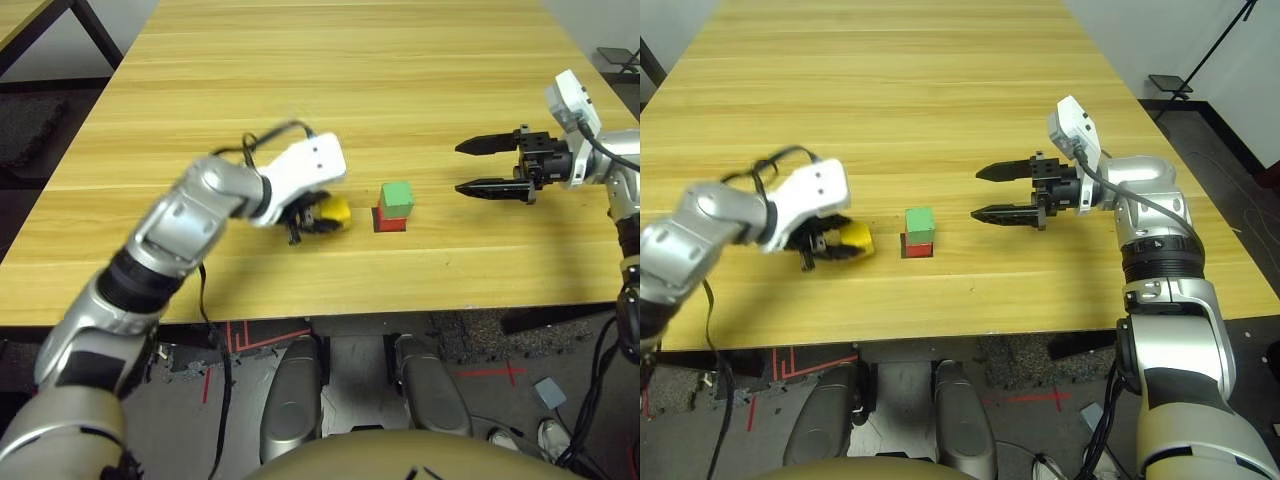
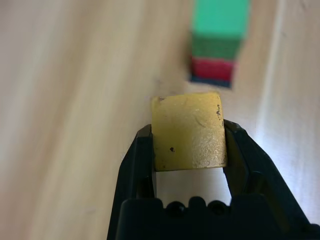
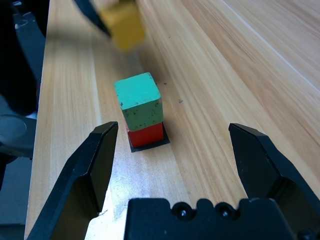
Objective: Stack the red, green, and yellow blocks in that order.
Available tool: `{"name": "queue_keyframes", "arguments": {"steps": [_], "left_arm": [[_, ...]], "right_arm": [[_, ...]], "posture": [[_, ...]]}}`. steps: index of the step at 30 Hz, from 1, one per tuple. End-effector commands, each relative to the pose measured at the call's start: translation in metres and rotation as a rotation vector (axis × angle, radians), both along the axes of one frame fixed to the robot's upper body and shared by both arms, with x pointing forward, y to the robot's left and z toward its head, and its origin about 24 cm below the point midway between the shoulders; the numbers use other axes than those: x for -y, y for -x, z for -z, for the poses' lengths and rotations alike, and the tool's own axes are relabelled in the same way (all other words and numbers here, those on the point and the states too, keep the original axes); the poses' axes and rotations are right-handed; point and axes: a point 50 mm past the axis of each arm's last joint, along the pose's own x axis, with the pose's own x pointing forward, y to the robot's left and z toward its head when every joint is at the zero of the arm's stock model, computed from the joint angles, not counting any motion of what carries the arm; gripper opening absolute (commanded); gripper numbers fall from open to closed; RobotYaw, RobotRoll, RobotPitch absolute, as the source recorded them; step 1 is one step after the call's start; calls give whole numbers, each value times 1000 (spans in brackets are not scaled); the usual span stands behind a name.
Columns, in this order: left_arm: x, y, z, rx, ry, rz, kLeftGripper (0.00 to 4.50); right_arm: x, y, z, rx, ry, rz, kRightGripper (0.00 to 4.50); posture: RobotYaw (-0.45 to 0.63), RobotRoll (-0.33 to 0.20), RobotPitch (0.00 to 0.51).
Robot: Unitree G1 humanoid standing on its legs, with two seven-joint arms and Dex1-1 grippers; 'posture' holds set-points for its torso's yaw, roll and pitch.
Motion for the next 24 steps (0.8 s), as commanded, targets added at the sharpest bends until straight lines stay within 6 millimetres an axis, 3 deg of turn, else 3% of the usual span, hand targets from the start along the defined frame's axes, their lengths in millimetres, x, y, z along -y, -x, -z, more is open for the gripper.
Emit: {"name": "queue_keyframes", "arguments": {"steps": [1,15,18,24], "left_arm": [[9,4,-10,-53,23,19,1953],[61,-6,-29,-85,16,121,1953],[77,-12,-24,-88,13,154,1953],[88,-17,-16,-108,12,175,1953]], "right_arm": [[1,0,0,7,1,1,4500],[10,5,8,-18,18,7,4500],[13,7,9,-21,19,15,4500],[15,10,10,-26,16,27,4500]], "posture": [[203,13,116],[177,49,116],[164,53,122],[139,53,135]]}}
